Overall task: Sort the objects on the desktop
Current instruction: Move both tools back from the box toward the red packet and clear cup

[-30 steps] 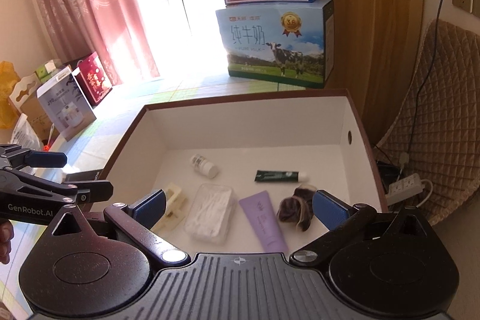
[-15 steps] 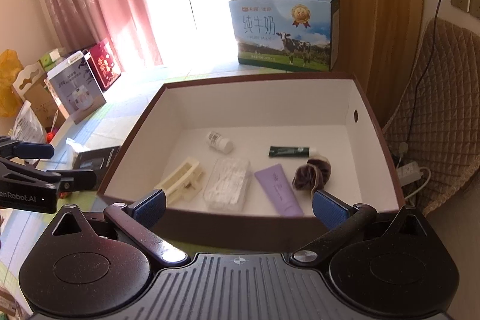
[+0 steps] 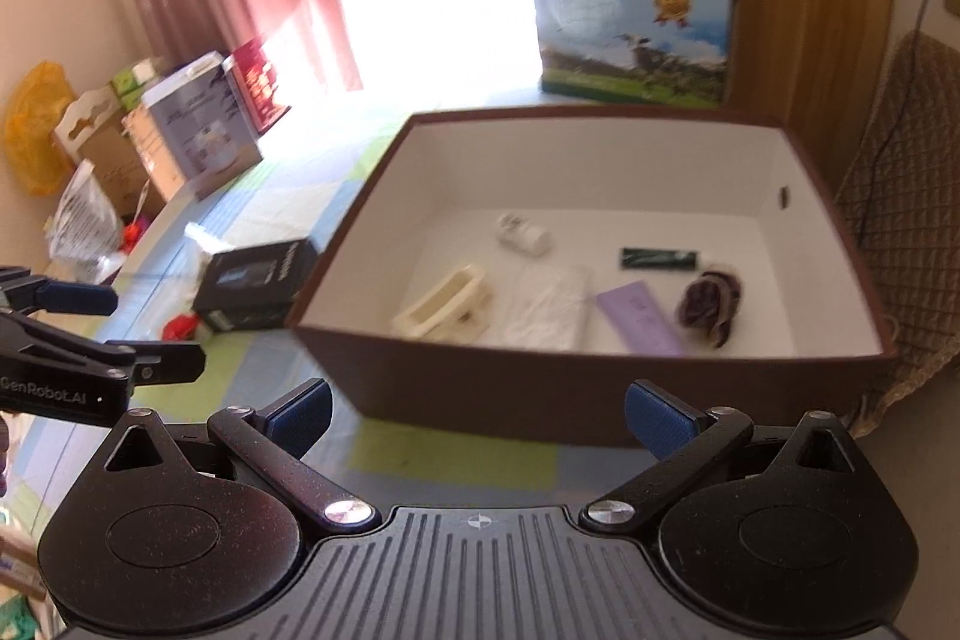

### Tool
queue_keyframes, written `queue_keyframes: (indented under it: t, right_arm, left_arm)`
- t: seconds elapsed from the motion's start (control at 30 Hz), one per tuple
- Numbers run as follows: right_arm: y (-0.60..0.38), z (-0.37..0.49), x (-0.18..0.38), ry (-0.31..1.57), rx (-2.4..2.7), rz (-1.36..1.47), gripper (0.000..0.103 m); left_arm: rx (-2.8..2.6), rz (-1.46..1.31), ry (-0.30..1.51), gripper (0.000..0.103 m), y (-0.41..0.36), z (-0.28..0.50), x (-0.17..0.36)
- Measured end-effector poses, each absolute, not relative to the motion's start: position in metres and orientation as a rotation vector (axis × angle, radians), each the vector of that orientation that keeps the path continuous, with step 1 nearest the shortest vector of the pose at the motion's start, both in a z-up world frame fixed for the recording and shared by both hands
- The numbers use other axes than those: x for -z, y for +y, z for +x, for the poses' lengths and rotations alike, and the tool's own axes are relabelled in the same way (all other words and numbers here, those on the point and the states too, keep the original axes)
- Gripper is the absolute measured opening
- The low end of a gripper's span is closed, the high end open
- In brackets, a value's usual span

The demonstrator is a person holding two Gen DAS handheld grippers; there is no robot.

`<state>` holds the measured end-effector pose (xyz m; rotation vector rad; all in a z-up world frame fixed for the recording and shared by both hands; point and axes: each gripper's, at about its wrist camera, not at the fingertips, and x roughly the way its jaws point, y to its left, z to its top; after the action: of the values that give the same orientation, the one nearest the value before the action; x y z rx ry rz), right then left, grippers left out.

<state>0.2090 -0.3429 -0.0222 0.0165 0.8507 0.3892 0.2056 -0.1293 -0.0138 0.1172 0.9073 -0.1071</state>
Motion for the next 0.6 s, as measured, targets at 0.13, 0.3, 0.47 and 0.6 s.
queue_keyframes:
  t: [0.13,0.3,0.47,0.6]
  right_arm:
    - [-0.323,0.202,0.029,0.878,-0.423,0.002,0.101]
    - [-0.296,0.195,0.037,0.907,-0.457,-0.009,0.101]
    - [-0.267,0.192,0.043,0.929,-0.491,-0.018,0.101]
    - [-0.243,0.191,0.049,0.935,-0.504,-0.018,0.101]
  left_arm:
    - [0.097,0.113,0.933,0.099,-0.113,0.197,0.02]
    - [0.075,0.093,0.96,0.099,-0.089,0.187,0.028]
    - [0.05,0.076,0.972,0.099,-0.059,0.174,0.035]
    - [0.011,0.07,0.987,0.099,-0.035,0.167,0.041]
